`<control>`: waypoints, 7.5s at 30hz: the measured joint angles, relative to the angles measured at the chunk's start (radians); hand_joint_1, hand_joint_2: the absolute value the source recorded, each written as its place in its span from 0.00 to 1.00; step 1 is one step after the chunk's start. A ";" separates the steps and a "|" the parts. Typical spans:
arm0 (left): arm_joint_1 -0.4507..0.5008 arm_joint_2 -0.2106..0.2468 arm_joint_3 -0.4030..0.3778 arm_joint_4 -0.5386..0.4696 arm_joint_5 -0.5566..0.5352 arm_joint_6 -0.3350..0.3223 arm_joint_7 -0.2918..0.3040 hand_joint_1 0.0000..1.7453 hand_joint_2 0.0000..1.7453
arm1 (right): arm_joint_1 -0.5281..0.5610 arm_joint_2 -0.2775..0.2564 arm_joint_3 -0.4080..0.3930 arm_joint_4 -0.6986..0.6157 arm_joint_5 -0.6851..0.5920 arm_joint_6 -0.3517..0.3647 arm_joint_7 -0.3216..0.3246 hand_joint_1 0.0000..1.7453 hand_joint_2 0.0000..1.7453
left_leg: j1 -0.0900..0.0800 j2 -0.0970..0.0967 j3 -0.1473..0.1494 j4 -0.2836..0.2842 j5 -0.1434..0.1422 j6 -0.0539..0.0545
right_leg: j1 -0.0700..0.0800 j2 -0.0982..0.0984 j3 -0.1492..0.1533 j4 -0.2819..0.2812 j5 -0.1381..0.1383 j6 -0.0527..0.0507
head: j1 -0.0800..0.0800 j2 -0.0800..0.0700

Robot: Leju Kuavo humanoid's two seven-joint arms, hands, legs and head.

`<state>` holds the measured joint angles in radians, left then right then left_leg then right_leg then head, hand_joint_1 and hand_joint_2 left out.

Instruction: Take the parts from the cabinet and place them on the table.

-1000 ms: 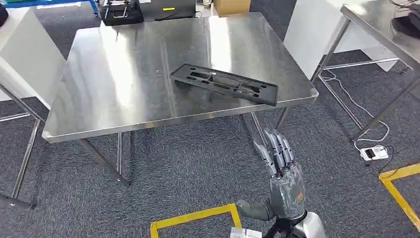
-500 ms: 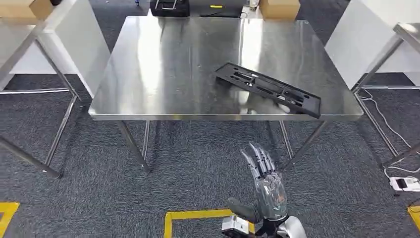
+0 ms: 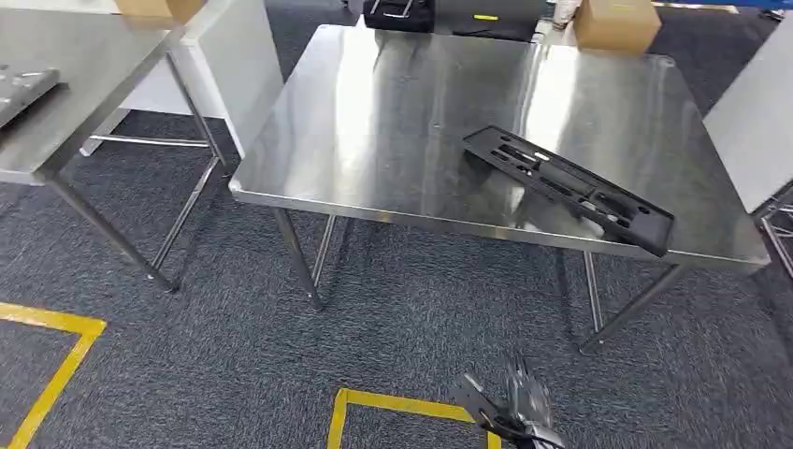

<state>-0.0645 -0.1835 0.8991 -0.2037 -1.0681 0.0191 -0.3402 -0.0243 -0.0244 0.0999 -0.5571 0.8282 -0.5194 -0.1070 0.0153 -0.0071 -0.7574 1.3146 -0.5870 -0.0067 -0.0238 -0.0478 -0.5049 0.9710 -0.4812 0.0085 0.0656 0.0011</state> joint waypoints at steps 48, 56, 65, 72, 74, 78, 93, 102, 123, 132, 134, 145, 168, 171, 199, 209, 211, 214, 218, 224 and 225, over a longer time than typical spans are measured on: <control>0.011 -0.030 -0.192 0.024 -0.177 0.048 0.250 0.00 0.00 | -0.033 0.064 -0.041 0.370 0.155 0.517 0.307 0.00 0.00 | 0.001 -0.060 0.163 -0.301 0.144 0.056 | 0.006 0.046 -0.081 0.238 -0.118 0.068 | 0.013 0.000; 0.017 -0.035 -0.189 0.025 -0.155 0.059 0.251 0.00 0.00 | -0.035 0.058 -0.024 0.374 0.184 0.537 0.307 0.00 0.00 | 0.003 -0.106 0.147 -0.292 0.154 0.017 | -0.011 0.076 0.018 0.008 -0.027 0.021 | 0.010 0.000; 0.010 -0.052 -0.152 0.027 -0.085 0.084 0.260 0.00 0.00 | -0.043 0.047 0.030 0.374 0.276 0.561 0.327 0.00 0.00 | 0.006 0.037 0.129 -0.187 0.091 0.003 | 0.006 -0.041 0.009 0.009 -0.029 0.002 | 0.006 0.000; -0.017 -0.090 -0.099 0.027 -0.026 0.089 0.245 0.00 0.00 | -0.059 0.045 0.067 0.375 0.316 0.535 0.376 0.00 0.00 | -0.008 0.034 0.182 -0.302 0.126 0.058 | 0.014 -0.042 0.020 0.036 -0.061 0.045 | 0.015 0.000; -0.024 -0.095 -0.091 0.027 -0.025 0.089 0.245 0.00 0.00 | -0.056 0.048 0.075 0.377 0.314 0.533 0.376 0.00 0.00 | -0.007 0.009 0.173 -0.302 0.133 0.070 | 0.009 0.027 -0.054 0.187 -0.134 0.034 | 0.016 0.000; -0.024 -0.095 -0.083 0.027 -0.023 0.088 0.245 0.00 0.00 | -0.063 0.049 0.079 0.377 0.316 0.533 0.381 0.00 0.00 | -0.013 -0.049 0.167 -0.301 0.139 0.071 | 0.011 0.040 -0.101 0.283 -0.141 0.052 | 0.016 0.000; -0.037 -0.100 -0.080 0.028 -0.032 0.070 0.227 0.00 0.00 | -0.049 0.059 0.086 0.382 0.310 0.503 0.471 0.00 0.00 | -0.002 0.004 0.025 -0.026 0.027 0.009 | 0.014 -0.015 0.018 0.000 -0.027 -0.012 | 0.009 0.000; -0.050 -0.124 -0.080 0.069 0.004 0.205 0.113 0.00 0.00 | -0.048 0.101 0.078 0.380 0.312 0.503 0.512 0.00 0.00 | -0.010 0.033 0.176 -0.303 0.129 0.055 | 0.020 -0.056 0.030 0.023 -0.066 0.035 | 0.015 0.000; -0.133 -0.125 -0.192 0.137 -0.453 0.032 0.160 0.00 0.00 | -0.034 0.293 -0.133 0.380 0.109 0.270 0.691 0.00 0.00 | -0.015 -0.027 0.041 -0.019 0.009 0.009 | 0.011 -0.006 0.004 0.015 -0.029 -0.009 | 0.008 0.000; -0.126 -0.126 -0.222 0.139 -0.470 0.019 0.158 0.00 0.00 | -0.047 0.305 -0.172 0.383 0.106 0.262 0.691 0.00 0.00 | -0.025 0.028 0.181 -0.295 0.113 0.052 | 0.033 -0.092 0.001 0.032 -0.052 0.019 | 0.011 0.000; -0.131 -0.130 -0.229 0.141 -0.470 0.018 0.157 0.00 0.00 | -0.046 0.306 -0.173 0.384 0.106 0.262 0.691 0.00 0.00 | -0.025 0.007 0.178 -0.296 0.119 0.069 | 0.022 0.009 -0.039 0.128 -0.104 0.017 | 0.012 0.000; -0.144 -0.144 -0.237 0.148 -0.471 0.017 0.153 0.00 0.00 | -0.049 0.306 -0.177 0.388 0.106 0.262 0.691 0.00 0.00 | -0.032 -0.123 0.168 -0.294 0.131 0.056 | 0.026 0.100 -0.020 0.038 -0.031 0.015 | 0.012 0.000; -0.136 -0.127 -0.237 0.144 -0.446 0.037 0.153 0.00 0.00 | -0.045 0.284 -0.189 0.392 0.117 0.278 0.570 0.00 0.00 | -0.027 -0.045 0.187 -0.300 0.110 0.073 | 0.014 0.040 -0.175 0.370 -0.165 0.010 | 0.008 0.000; -0.040 -0.004 -0.168 0.021 -0.310 -0.112 0.066 0.00 0.00 | -0.044 0.158 -0.168 0.388 0.148 0.411 0.372 0.00 0.00 | -0.024 -0.079 0.201 -0.300 0.109 0.070 | 0.016 0.059 -0.084 0.186 -0.073 0.031 | 0.011 0.000; 0.192 -0.156 0.129 -1.018 -0.457 -0.666 0.066 0.00 0.00 | -0.018 -0.015 -0.143 0.385 0.197 0.442 0.327 0.00 0.00 | -0.004 -0.040 0.198 -0.316 0.120 0.057 | 0.008 0.044 -0.141 0.331 -0.161 0.026 | 0.006 0.000; 0.171 -0.155 0.134 -0.990 -0.484 -0.638 0.061 0.00 0.00 | -0.028 -0.016 -0.147 0.384 0.187 0.439 0.327 0.00 0.00 | -0.005 -0.076 0.175 -0.289 0.108 0.010 | -0.007 0.063 -0.014 0.026 -0.012 0.008 | 0.005 0.000; 0.158 -0.151 0.134 -0.985 -0.487 -0.633 0.061 0.00 0.00 | -0.021 -0.016 -0.149 0.384 0.186 0.439 0.327 0.00 0.00 | -0.004 -0.014 0.115 -0.163 0.027 0.004 | 0.000 0.037 -0.017 0.027 -0.012 -0.012 | 0.000 0.000; 0.152 -0.150 0.134 -0.976 -0.489 -0.634 0.061 0.00 0.00 | -0.017 -0.017 -0.153 0.384 0.186 0.438 0.328 0.00 0.00 | -0.001 0.002 0.040 -0.005 -0.024 -0.003 | 0.006 -0.008 -0.022 0.027 -0.013 -0.014 | 0.000 0.000; 0.148 -0.142 0.133 -0.969 -0.491 -0.634 0.061 0.00 0.00 | -0.021 -0.014 -0.153 0.384 0.186 0.438 0.328 0.00 0.00 | -0.002 0.072 0.203 -0.279 0.096 0.004 | 0.010 -0.053 -0.014 0.028 -0.018 -0.012 | 0.000 0.000; 0.141 -0.138 0.133 -0.965 -0.491 -0.635 0.061 0.00 0.00 | -0.031 -0.014 -0.154 0.382 0.186 0.435 0.328 0.00 0.00 | -0.009 0.034 0.209 -0.323 0.120 0.042 | 0.016 -0.052 -0.015 0.041 -0.031 0.025 | 0.005 0.000; 0.137 -0.138 0.134 -0.963 -0.491 -0.635 0.061 0.00 0.00 | -0.026 -0.013 -0.154 0.382 0.186 0.435 0.327 0.00 0.00 | -0.004 0.024 0.206 -0.326 0.126 0.051 | 0.013 0.003 -0.031 0.079 -0.056 0.023 | 0.004 0.000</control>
<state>0.0728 -0.3216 1.0327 -1.1669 -1.5591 -0.6157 -0.2789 -0.0504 -0.0370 -0.0538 -0.1747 1.0140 -0.0843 0.2205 0.0108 0.0174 -0.5514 0.9885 -0.4606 0.0444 -0.0110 -0.0451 -0.5361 1.0504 -0.5367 0.0313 0.0698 0.0011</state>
